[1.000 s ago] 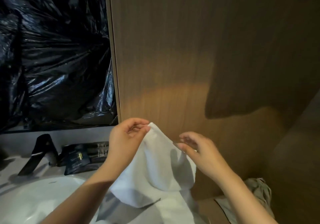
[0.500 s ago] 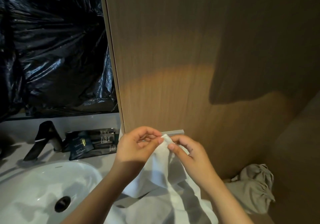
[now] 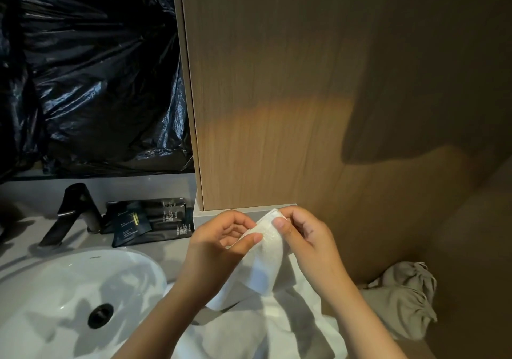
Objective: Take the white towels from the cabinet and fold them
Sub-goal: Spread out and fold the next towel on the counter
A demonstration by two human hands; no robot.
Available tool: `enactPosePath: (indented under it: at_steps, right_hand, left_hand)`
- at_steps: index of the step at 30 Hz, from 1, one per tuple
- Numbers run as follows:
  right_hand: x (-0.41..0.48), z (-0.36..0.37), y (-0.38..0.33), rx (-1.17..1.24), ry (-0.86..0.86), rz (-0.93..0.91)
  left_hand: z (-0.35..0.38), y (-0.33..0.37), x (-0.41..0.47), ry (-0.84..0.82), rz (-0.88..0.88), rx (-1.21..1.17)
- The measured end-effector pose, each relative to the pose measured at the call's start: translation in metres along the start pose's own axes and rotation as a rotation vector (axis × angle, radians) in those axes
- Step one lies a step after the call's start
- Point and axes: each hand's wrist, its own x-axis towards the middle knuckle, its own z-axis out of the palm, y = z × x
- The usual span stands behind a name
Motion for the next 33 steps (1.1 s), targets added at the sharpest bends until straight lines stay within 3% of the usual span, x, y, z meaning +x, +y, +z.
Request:
enactPosePath:
  at_steps: [5,14,20,27,33]
  right_hand:
    - [0.000,-0.001,-0.003,-0.040,0.026,-0.027]
    - [0.007,-0.003,-0.017,-0.085,0.069,-0.101]
    - [0.017,-0.010,-0.032,-0.150,0.095,-0.209]
    - [0.029,-0.023,-0.045,-0.313,0.198,-0.361]
    - [0.035,-0.029,-0.047,-0.345,0.220,-0.367]
  left_hand:
    - [-0.003,-0.003,0.003,-0.036,0.000,0.043]
    - [-0.014,-0.022,0.008,-0.126,0.176,0.235]
    - [-0.023,-0.031,0.016,-0.159,0.127,0.324]
    - [-0.027,-0.024,0.020,-0.046,0.204,0.244]
    - [-0.025,-0.042,0.020,-0.151,0.098,0.266]
